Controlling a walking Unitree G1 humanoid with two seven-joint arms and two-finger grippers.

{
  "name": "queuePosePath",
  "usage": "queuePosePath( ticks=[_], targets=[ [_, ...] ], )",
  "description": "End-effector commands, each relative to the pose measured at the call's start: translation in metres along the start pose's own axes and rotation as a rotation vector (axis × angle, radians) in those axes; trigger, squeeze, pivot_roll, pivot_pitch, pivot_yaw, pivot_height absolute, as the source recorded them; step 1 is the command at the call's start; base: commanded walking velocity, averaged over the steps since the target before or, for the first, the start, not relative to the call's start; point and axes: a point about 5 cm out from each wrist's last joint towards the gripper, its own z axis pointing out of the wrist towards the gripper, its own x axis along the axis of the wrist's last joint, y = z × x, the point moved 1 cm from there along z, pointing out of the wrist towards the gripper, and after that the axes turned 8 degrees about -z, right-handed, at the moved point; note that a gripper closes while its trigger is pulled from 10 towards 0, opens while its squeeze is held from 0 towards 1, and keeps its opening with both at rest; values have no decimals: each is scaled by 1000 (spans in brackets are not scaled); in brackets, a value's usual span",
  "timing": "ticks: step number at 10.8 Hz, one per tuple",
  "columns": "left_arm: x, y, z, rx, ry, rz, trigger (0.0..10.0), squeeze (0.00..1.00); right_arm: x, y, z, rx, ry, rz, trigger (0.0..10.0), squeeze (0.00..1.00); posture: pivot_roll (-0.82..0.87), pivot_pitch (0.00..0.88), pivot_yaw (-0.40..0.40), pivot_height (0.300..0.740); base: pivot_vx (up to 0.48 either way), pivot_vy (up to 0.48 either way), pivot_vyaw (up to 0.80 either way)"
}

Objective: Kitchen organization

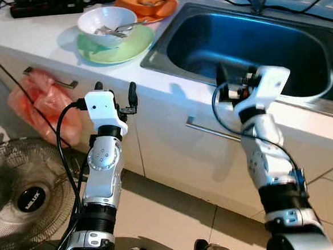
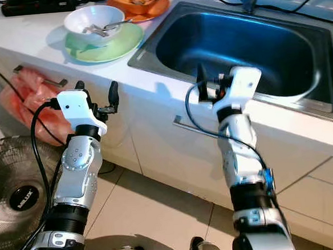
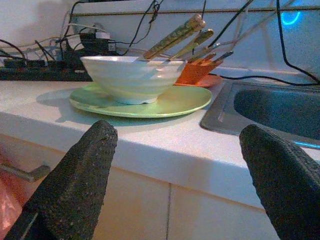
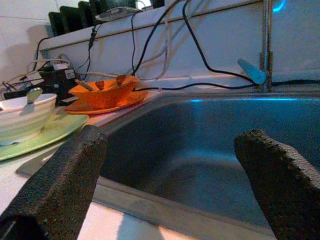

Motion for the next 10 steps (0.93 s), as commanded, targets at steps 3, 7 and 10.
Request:
queuePosePath(
  ticks=[3,7,10],
  targets=[
    [6,3,4,-6,20,2,10000,0,0,3,2,-11,-11,7,10000,0,48,109,-16,740,0,0,0],
    [6,3,4,-6,20,2,10000,0,0,3,2,-11,-11,7,10000,0,48,109,-16,740,0,0,0],
    [6,3,4,-6,20,2,10000,0,0,3,2,-11,-11,7,10000,0,48,109,-16,740,0,0,0]
  ],
)
